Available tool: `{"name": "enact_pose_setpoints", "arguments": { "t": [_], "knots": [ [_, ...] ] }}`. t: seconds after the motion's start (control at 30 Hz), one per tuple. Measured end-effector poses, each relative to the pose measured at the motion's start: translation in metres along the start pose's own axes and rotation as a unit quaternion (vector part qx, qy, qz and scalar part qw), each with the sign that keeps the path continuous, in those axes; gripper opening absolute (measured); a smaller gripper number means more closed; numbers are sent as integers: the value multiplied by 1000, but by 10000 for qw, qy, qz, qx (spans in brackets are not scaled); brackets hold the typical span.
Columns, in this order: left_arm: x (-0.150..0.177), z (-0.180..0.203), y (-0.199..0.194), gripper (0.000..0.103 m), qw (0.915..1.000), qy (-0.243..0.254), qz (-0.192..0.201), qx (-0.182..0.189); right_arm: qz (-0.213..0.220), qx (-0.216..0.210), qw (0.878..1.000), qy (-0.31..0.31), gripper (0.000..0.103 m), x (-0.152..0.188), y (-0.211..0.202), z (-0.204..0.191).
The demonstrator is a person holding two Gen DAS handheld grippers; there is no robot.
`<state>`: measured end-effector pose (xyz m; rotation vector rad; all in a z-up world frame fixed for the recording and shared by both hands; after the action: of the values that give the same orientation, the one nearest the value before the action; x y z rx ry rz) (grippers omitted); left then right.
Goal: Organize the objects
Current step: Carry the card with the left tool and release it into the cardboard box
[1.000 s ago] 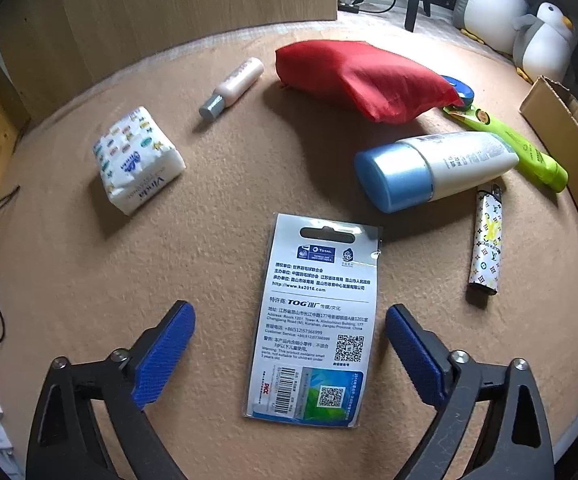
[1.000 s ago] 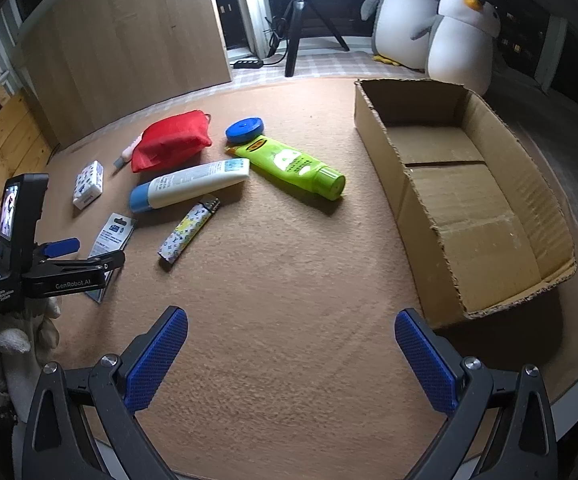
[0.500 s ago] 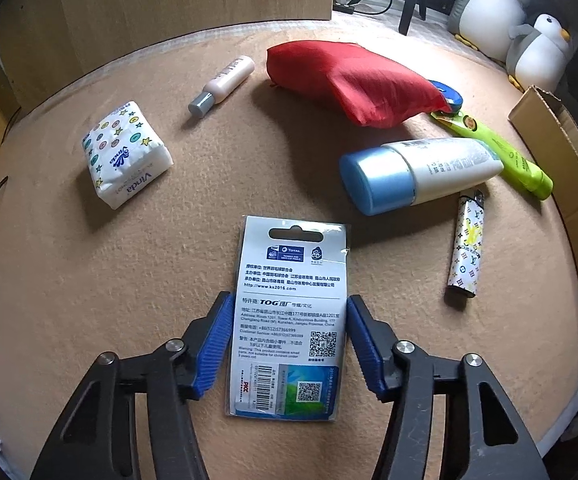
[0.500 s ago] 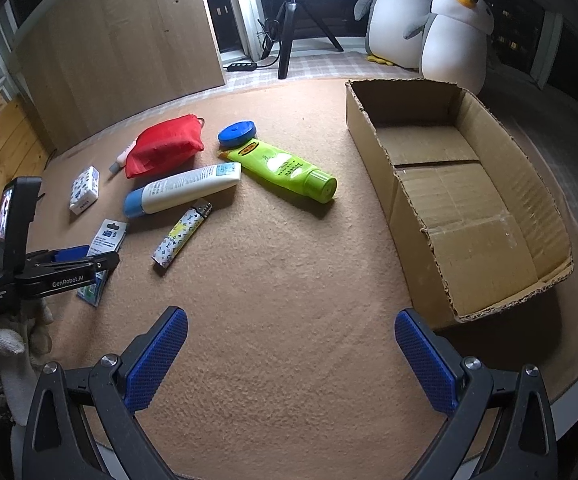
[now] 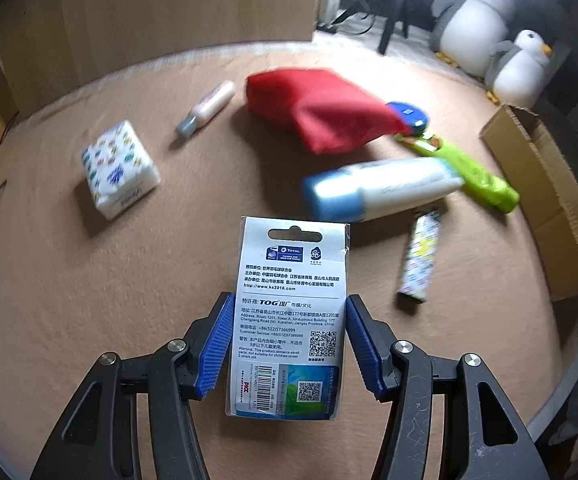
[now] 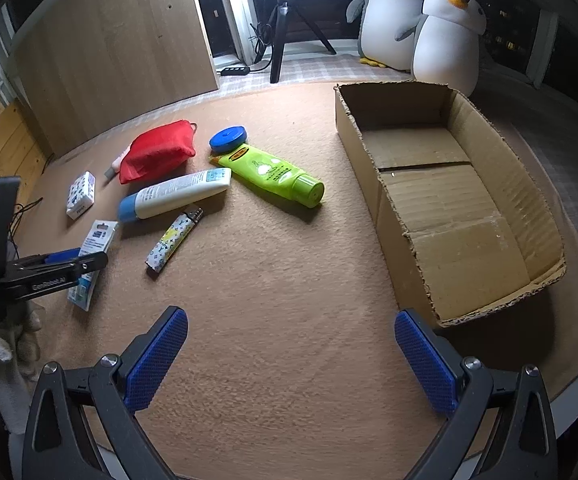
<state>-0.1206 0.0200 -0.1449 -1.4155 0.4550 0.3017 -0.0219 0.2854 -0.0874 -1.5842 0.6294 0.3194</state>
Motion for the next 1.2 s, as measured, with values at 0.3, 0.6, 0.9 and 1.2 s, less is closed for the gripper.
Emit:
{"name": "enact_pose_setpoints", "arguments": {
  "t": [0.3, 0.6, 0.9, 1.2],
  "knots": [
    [-28, 85, -35, 59, 9960, 614, 396, 512, 103, 71, 9999, 63, 102, 1, -11, 14],
    [-57, 218, -44, 60, 9802, 1429, 646, 1206, 194, 334, 9989, 266, 103, 9, -24, 54],
    [-66, 326, -22, 60, 9669, 1916, 578, 1581, 198, 607, 9965, 544, 103, 21, -39, 109],
    [-62, 366, -8, 61, 9620, 2062, 444, 1732, 150, 728, 9943, 770, 102, 28, -44, 143]
  ]
}}
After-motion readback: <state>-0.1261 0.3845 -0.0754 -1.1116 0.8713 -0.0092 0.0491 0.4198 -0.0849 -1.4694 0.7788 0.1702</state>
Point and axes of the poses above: each gripper's, at about its wrist camera, not at the fingertips, and y roughly the way its jaws point, z to its right, x to its underside, the point moved 2 cm from there along y, roughly the way its jaws point, and after that the axes turned 6 degrees about z, right-handed, at the moved point
